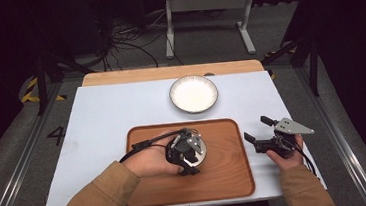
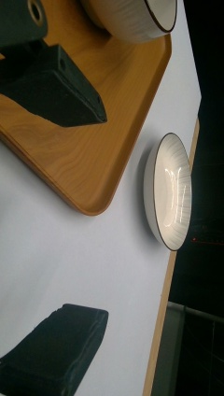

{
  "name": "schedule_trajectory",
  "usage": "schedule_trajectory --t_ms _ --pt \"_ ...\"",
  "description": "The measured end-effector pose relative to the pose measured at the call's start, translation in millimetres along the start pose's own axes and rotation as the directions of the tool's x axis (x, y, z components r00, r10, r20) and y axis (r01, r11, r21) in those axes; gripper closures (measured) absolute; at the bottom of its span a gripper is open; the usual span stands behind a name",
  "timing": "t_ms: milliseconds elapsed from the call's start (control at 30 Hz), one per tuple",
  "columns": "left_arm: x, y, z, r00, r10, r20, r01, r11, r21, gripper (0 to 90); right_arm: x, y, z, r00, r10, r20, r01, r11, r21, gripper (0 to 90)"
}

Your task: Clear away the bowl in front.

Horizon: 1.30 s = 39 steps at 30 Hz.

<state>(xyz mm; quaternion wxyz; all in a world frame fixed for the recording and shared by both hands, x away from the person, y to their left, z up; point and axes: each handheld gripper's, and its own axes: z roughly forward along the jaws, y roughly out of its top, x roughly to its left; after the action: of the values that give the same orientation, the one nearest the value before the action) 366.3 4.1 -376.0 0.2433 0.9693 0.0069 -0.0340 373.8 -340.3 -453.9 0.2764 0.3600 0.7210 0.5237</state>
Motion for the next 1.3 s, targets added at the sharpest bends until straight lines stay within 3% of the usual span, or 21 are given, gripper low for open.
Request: schedule_trajectory --t_ms 133,433,633,767,833,1033,1133,1167,1300 --pt "-1.0 -2.7 -10.8 0.9997 -0.009 -0.021 0.008 0.9987 -0.05 56.2 -0.2 0.0 0.2 1.0 -0.002 -0.005 0.002 1.0 -0.002 6.8" --pt "-4.2 -10.0 -30.1 0.9971 -0.046 -0.061 0.036 0.9877 -0.152 52.6 -1.1 0.1 0.4 0.9999 -0.004 -0.016 0.004 1.0 -0.003 6.8" --pt "-6.3 -20.7 -42.2 0.99 -0.099 -0.101 0.071 0.9664 -0.247 48.8 -1.5 0.2 0.4 0.9997 -0.002 -0.025 0.002 1.0 -0.002 6.8" --pt "-8.6 -29.7 -48.1 0.9796 -0.149 -0.135 0.105 0.9518 -0.288 46.9 -1.8 0.2 0.3 0.9997 0.001 -0.025 -0.001 1.0 -0.003 4.8" --pt "-10.6 -34.5 -51.3 0.9714 -0.172 -0.164 0.115 0.9445 -0.307 45.4 -1.4 0.1 0.2 0.9997 -0.004 -0.024 0.004 1.0 -0.003 4.8" --pt "-12.8 -54.6 -62.9 0.9446 -0.255 -0.207 0.16 0.9074 -0.389 40.7 0.2 -0.1 -0.3 0.9997 -0.018 -0.018 0.018 1.0 -0.006 4.8" --pt "-15.0 -65.4 -66.2 0.9344 -0.281 -0.219 0.174 0.896 -0.409 39.9 1.8 -0.3 -0.8 0.9992 -0.034 -0.02 0.034 0.999 -0.009 4.8" --pt "-15.0 -65.4 -66.2 0.9344 -0.281 -0.219 0.174 0.896 -0.409 39.4 1.8 -0.3 -0.8 0.9992 -0.034 -0.02 0.034 0.999 -0.009 4.8" --pt "-17.2 -81.6 -70.3 0.9206 -0.322 -0.221 0.196 0.8698 -0.453 37.9 3.1 -1.0 -2.1 0.9985 -0.051 -0.022 0.051 0.998 -0.025 4.9"
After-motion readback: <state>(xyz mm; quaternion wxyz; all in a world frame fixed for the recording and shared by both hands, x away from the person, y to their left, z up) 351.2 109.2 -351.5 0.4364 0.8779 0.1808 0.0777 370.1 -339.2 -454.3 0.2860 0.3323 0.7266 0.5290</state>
